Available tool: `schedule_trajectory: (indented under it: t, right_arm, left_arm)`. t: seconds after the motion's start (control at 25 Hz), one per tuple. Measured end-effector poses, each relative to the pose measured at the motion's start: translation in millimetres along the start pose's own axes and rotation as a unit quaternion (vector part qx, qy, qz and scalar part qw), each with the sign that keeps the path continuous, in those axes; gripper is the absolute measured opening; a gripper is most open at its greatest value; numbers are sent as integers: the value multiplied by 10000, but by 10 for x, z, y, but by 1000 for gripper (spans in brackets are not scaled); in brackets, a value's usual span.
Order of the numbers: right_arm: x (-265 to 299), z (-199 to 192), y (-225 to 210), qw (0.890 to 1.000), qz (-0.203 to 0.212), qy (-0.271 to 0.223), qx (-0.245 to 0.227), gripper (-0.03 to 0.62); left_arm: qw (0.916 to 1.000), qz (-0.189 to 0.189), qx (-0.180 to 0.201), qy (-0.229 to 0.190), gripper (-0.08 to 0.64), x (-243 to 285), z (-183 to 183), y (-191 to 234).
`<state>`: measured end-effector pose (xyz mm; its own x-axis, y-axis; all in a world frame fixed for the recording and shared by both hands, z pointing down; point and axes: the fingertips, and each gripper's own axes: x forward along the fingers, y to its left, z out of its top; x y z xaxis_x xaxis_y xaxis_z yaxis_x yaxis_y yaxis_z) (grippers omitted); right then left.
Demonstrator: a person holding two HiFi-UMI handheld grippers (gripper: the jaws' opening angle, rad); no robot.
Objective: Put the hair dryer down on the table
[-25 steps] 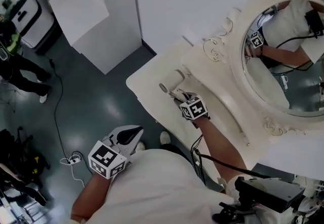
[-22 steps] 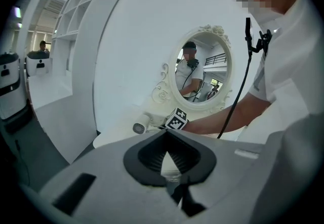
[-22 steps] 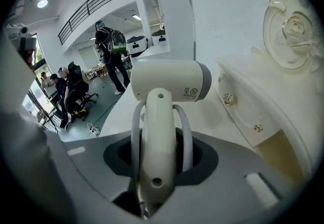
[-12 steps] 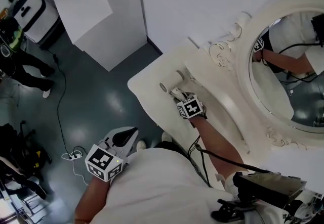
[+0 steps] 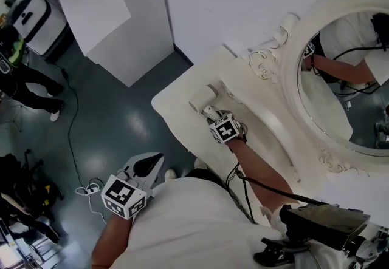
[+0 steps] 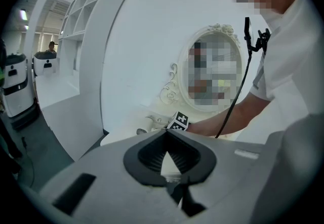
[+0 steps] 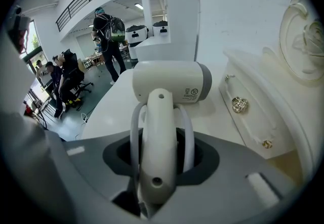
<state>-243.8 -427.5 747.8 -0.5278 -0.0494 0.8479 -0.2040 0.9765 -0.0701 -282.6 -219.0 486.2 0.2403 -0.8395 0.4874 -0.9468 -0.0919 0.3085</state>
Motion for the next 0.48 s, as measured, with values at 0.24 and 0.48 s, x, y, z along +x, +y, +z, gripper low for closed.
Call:
schedule_trajectory:
  t: [0.24,0.48]
  right_arm:
    - [-44,12,11,9997,-240,62,-39,185]
    - [-90,-10,-52,9988,-465,176,-1,267]
  left_arm:
    - [10000,-72,46,-21,2,-98,-9,15]
    - [9997,-221,95,-42,2,-179,-40,28]
